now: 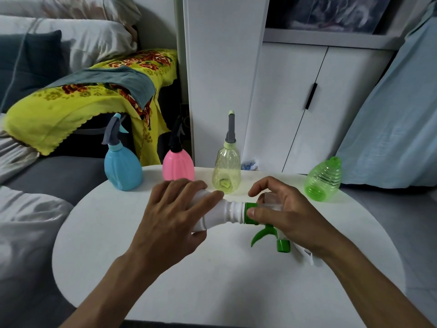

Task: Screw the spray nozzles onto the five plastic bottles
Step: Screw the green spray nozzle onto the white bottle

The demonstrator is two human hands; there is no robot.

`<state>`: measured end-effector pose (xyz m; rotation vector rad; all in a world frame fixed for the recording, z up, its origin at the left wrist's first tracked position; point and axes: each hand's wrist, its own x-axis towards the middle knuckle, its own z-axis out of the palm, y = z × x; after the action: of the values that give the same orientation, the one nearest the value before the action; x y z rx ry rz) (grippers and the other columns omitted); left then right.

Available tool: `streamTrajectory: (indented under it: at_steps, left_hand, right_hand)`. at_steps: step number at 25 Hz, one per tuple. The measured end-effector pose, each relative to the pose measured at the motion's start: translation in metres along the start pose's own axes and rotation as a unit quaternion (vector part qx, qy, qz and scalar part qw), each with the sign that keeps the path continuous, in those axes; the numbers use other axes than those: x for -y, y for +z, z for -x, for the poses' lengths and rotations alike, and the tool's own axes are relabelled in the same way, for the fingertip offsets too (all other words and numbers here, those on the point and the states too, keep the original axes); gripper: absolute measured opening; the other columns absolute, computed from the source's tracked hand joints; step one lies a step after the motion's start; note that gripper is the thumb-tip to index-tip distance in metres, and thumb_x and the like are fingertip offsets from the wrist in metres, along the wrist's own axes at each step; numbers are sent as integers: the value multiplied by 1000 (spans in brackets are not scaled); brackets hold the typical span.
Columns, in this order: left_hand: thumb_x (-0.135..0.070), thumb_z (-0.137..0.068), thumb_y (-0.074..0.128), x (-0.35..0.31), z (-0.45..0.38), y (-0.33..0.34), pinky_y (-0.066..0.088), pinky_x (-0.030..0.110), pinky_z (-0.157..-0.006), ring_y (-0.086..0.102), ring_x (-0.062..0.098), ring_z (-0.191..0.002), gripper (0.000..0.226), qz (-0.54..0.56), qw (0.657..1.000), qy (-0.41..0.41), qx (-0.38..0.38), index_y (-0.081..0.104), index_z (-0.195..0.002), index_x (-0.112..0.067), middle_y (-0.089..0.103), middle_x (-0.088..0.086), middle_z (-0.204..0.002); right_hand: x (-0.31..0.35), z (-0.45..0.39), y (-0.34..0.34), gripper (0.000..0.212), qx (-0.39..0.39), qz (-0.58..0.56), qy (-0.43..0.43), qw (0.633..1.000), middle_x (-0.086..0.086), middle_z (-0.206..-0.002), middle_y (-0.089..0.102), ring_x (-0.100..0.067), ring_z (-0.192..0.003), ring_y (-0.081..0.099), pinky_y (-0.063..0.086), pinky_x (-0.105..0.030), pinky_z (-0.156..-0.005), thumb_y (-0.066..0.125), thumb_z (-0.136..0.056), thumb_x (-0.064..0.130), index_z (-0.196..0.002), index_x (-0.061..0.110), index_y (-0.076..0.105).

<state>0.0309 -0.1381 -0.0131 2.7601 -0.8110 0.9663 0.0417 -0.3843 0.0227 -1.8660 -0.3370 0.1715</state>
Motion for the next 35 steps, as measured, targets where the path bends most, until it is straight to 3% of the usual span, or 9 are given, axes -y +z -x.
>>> streamTrajectory:
  at_steps: [4, 6, 8, 10, 13, 20, 25, 30, 35]
  left_hand:
    - [-32, -58, 86, -1, 0, -1, 46, 48, -90, 58, 34, -109, 76, 4, 1000, -2, 17, 55, -127, -26, 65, 9, -121]
    - [-37, -58, 84, -4, -3, -4, 50, 45, -87, 61, 29, -105, 73, 63, 997, -36, 31, 59, -125, -27, 66, 1, -118]
    - [-47, -58, 82, -10, -6, -10, 54, 26, -82, 62, 7, -99, 73, 204, 971, -113, 51, 54, -125, -42, 63, -22, -113]
    - [-54, -56, 81, -18, -9, -15, 50, 7, -74, 61, -4, -96, 72, 354, 914, -173, 96, 47, -120, -58, 62, -35, -105]
    - [-51, -57, 83, -23, -10, -15, 49, 7, -69, 63, 0, -95, 67, 460, 855, -192, 142, 52, -116, -58, 64, -28, -106]
    - [-49, -58, 79, -28, -9, -19, 50, 9, -69, 64, 2, -94, 60, 507, 820, -205, 167, 54, -113, -54, 66, -24, -104]
    - [-40, -64, 81, -36, -12, -23, 55, 23, -80, 65, 8, -101, 59, 624, 662, -191, 370, 56, -116, -53, 68, -12, -111]
    - [-36, -61, 76, -35, -12, -23, 56, 26, -79, 68, 6, -97, 50, 674, 591, -219, 387, 63, -105, -57, 72, -15, -102]
    - [-19, -69, 67, -39, -7, -23, 50, 45, -95, 62, 38, -106, 56, 762, 457, -204, 412, 63, -124, -13, 65, 24, -116]
  right_hand:
    - [2, -1, -3, 28, 5, -9, 30, 1000, -1, -81, 69, -11, -75, 63, 47, -33, -72, 68, -77, 45, -97, 27, 65]
    - [2, -4, -9, 38, 27, -182, 49, 982, -15, -110, 71, -23, -94, 67, 47, -44, -82, 60, -85, 44, -112, 17, 65]
    - [7, -3, -11, 55, 110, -425, 21, 898, -31, -132, 58, -42, -115, 58, 44, -57, -95, 58, -88, 36, -133, 4, 55]
    - [5, -3, -4, 67, 171, -508, -42, 843, -32, -143, 48, -44, -129, 49, 37, -59, -107, 63, -84, 22, -144, 1, 42]
    - [-2, -7, 14, 60, 85, -455, -95, 881, -21, -130, 65, -35, -122, 60, 48, -46, -101, 80, -76, 14, -131, 4, 60]
    - [2, -11, 25, 63, -38, -418, -75, 904, -9, -101, 77, -22, -97, 71, 54, -35, -90, 94, -56, 20, -112, 5, 69]
    - [2, 0, 26, 45, 120, -457, -39, 880, -17, -96, 75, -33, -99, 68, 45, -51, -100, 87, -67, 28, -105, 7, 74]
    - [6, 0, 28, 37, 130, -432, 19, 892, -20, -97, 76, -32, -99, 70, 50, -45, -97, 84, -68, 33, -92, 7, 77]
    - [9, 6, 32, 14, 207, -503, -62, 837, -10, -81, 75, -29, -100, 67, 33, -56, -110, 73, -80, 24, -73, 13, 69]
